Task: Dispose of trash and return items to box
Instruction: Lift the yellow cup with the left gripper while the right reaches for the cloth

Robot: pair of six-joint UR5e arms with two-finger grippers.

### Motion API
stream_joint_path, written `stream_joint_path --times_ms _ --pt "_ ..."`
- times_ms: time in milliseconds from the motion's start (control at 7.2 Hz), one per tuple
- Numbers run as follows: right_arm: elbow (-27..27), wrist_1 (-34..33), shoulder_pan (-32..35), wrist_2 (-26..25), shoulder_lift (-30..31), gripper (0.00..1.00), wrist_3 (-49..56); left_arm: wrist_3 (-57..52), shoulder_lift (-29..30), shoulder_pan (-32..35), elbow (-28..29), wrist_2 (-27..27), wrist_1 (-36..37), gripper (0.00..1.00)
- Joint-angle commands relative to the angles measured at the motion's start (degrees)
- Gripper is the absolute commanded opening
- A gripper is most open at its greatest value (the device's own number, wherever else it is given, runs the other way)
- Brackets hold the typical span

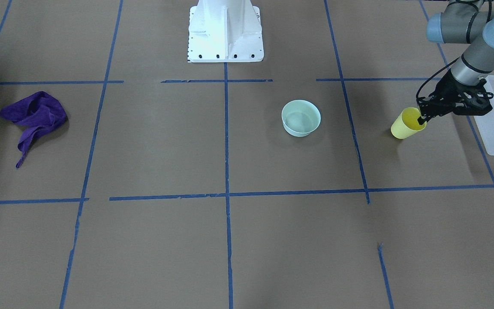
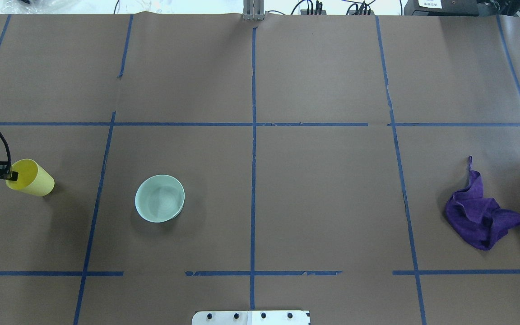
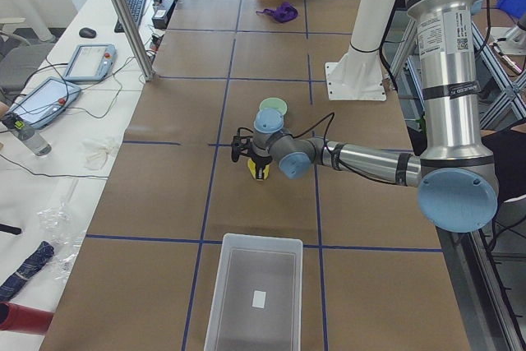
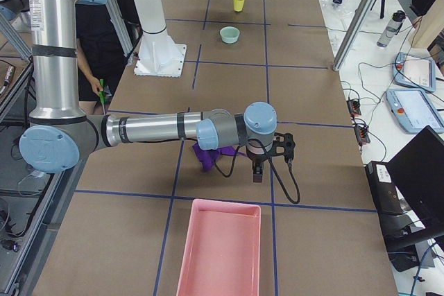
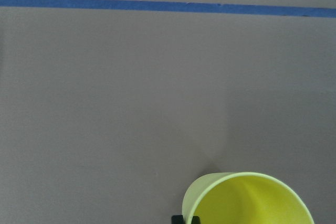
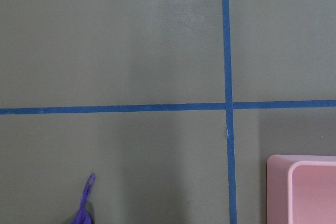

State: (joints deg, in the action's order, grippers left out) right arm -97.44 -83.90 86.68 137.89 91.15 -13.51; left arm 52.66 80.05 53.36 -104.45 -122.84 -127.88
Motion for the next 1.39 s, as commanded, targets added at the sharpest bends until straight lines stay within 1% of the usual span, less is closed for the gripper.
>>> stream_joint_path --times_ms 0,139,278,417,556,694,972,1111,1250 --pt "-0.5 0.1 -0.8 0.4 0.0 1.0 -2.4 -0.5 0.5 4.3 -1.5 -6.9 0.3 0.0" --pt "-1.3 1.0 -3.7 -0.8 0.2 1.0 -6.5 -0.5 0.7 6.6 -1.8 -8.0 0.5 0.0" --pt "-1.4 4.4 -6.2 -4.3 1.1 1.0 -8.2 -0.5 0.6 6.9 -3.1 -10.4 1.0 0.0" --pt "-1.4 9.6 -9.4 -4.7 2.9 1.0 -14.3 -0.7 0.7 7.0 -6.7 -10.4 5.7 0.0" --pt "-1.4 19.5 -12.9 -6.6 6.4 1.0 -20.9 -4.1 0.9 8.6 -9.0 -10.3 9.9 0.0" --pt "-1.3 26.6 -15.6 -7.1 7.7 1.0 -27.8 -7.6 1.5 10.6 -9.2 -10.3 12.1 0.0" --pt "-1.7 27.4 -21.2 -8.0 7.1 1.0 -34.7 -15.1 3.9 14.9 -8.9 -10.0 17.8 0.0" --pt "-1.8 27.4 -24.4 -10.3 6.9 1.0 -36.3 -21.7 4.7 18.9 -8.6 -9.9 21.7 0.0" --pt "-1.7 27.4 -27.0 -11.8 6.4 1.0 -36.8 -25.8 5.7 21.6 -8.7 -9.8 25.0 0.0"
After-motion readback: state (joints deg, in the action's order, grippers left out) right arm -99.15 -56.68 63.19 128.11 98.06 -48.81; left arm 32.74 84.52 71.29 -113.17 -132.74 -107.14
